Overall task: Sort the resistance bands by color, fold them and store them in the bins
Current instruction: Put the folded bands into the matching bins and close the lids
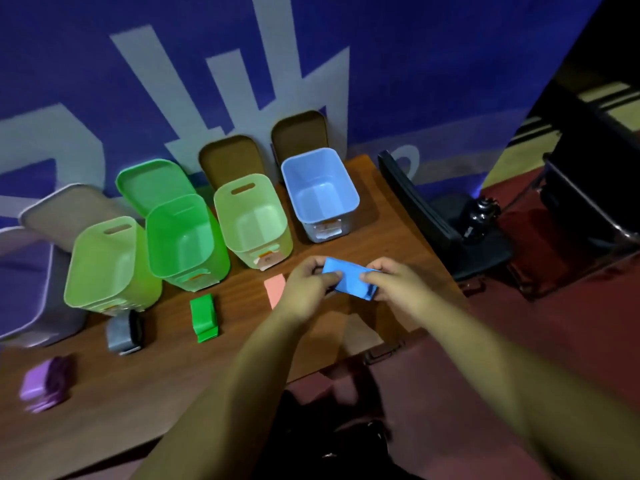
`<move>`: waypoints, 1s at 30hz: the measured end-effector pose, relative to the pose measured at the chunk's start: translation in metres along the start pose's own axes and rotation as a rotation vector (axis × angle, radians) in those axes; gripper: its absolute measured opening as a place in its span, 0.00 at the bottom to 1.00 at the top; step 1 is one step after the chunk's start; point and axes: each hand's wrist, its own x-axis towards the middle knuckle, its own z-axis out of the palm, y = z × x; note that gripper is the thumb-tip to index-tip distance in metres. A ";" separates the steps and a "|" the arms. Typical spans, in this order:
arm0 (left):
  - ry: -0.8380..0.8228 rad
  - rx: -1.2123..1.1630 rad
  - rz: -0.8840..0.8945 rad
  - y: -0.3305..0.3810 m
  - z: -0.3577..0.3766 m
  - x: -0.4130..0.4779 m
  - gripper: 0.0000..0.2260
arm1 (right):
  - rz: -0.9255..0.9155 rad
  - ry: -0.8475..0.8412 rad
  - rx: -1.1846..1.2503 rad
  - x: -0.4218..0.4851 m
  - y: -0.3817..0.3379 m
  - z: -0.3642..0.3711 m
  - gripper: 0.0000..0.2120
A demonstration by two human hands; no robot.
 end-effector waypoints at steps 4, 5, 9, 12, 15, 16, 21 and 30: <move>0.081 0.075 0.008 0.010 -0.014 0.004 0.05 | -0.053 0.015 -0.087 0.010 -0.035 0.005 0.08; 0.107 0.100 0.002 0.009 -0.020 0.008 0.05 | -0.067 -0.022 -0.106 0.013 -0.042 0.007 0.11; 0.104 0.188 -0.022 0.006 -0.048 0.027 0.06 | -0.198 -0.061 -0.323 0.035 -0.067 0.022 0.16; -0.025 0.246 0.010 0.001 -0.072 0.043 0.08 | -0.264 -0.043 -0.403 0.052 -0.087 0.033 0.14; 0.072 0.614 0.187 -0.014 -0.101 0.060 0.11 | -0.382 -0.045 -0.557 0.074 -0.112 0.038 0.15; 0.116 0.760 0.257 -0.022 -0.110 0.065 0.10 | -0.423 -0.034 -0.610 0.083 -0.122 0.037 0.15; 0.008 1.226 0.119 -0.048 -0.138 0.092 0.27 | -0.541 0.087 -0.794 0.135 -0.165 0.033 0.14; -0.070 1.482 0.083 -0.057 -0.147 0.121 0.27 | -0.319 -0.033 -1.112 0.228 -0.171 0.042 0.19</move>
